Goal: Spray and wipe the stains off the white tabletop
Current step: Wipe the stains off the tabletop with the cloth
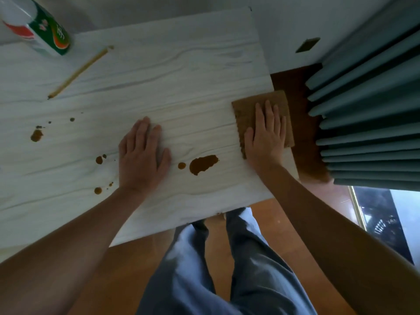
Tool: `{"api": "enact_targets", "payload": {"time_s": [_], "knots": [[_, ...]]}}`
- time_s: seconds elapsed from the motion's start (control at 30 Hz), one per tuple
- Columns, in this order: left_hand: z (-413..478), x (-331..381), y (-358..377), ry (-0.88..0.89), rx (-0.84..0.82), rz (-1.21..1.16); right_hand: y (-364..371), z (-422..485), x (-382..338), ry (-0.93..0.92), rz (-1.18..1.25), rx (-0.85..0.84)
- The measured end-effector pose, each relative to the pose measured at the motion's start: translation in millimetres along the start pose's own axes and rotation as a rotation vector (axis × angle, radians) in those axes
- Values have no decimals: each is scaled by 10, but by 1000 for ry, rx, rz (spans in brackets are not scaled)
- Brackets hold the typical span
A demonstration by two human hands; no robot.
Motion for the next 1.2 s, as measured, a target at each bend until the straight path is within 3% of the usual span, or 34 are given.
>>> {"api": "enact_targets", "payload": {"time_s": [0.37,0.57,0.73,0.87,1.07,1.2], "knots": [[34,47,-54,26,39,-4,90,-1391,-231,-34,75,-97],[21,54,-57,38,65,-1,71,-847,64,-142,-28,-133],[17,36,-24,34,68,9,-16,-34,115,64,4,-52],[20,27,-15,36,67,14,23,-39,-153,230,88,-30],[24,38,-19,21,72,8,119,-1009,-241,-28,35,-161],[28,27,-19,30,84,8,66,-1315,154,-72,48,-216]]}}
Point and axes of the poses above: each hand's wrist, its own z-axis towards the middle knuckle, its own y-axis out of the palm, x = y × z, the point moved 8 cm from there along z, towards the middle knuckle, and after that the axes turned 5 degrees about -z, right-handed, at the moved point
